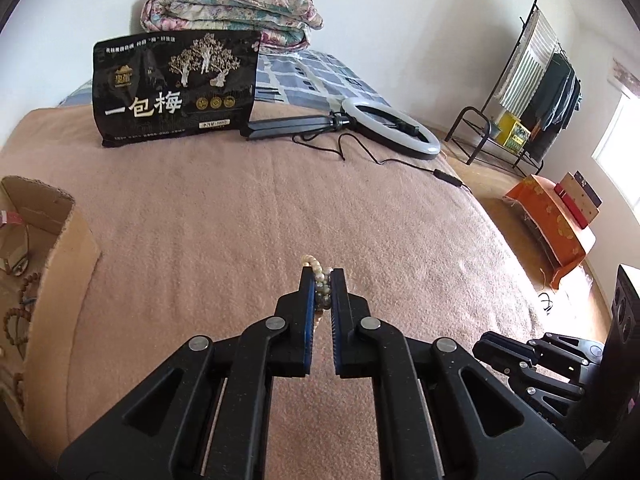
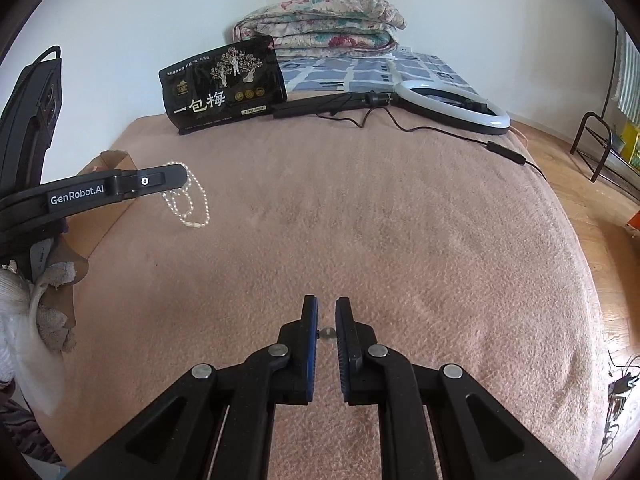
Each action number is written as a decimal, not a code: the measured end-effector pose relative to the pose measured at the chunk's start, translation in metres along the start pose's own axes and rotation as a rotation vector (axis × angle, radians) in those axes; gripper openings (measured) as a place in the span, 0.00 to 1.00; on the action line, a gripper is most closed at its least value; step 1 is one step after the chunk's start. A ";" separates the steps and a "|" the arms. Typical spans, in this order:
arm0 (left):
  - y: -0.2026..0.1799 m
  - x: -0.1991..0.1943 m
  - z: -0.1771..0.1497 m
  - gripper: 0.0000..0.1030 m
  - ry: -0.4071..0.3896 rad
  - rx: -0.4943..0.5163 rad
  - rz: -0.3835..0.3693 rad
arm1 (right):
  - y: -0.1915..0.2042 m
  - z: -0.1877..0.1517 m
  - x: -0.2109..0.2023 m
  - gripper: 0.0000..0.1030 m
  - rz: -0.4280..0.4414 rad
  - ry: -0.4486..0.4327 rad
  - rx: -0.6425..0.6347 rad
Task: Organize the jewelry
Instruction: 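Carry the pearl necklace and pearl bead with both tools over the box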
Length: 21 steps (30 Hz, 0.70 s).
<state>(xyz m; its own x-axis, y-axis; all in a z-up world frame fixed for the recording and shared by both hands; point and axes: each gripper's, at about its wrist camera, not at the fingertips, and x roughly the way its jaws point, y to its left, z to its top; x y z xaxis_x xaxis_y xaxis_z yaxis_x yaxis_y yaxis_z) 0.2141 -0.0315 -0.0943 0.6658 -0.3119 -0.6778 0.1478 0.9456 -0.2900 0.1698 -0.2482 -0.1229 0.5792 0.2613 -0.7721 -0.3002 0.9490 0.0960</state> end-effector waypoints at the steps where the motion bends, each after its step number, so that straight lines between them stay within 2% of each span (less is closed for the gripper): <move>1: 0.000 -0.005 0.001 0.04 -0.008 0.004 0.002 | 0.001 0.001 -0.004 0.07 0.000 -0.006 -0.002; 11: 0.007 -0.071 0.011 0.04 -0.099 0.028 0.036 | 0.018 0.010 -0.040 0.06 0.012 -0.057 -0.014; 21: 0.024 -0.134 0.008 0.04 -0.171 0.046 0.091 | 0.065 0.028 -0.065 0.06 0.065 -0.109 -0.067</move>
<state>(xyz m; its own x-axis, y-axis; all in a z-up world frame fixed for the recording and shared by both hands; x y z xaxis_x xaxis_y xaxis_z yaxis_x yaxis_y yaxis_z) 0.1337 0.0338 -0.0051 0.7918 -0.2083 -0.5742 0.1117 0.9736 -0.1992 0.1340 -0.1980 -0.0492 0.6350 0.3429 -0.6923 -0.3873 0.9166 0.0987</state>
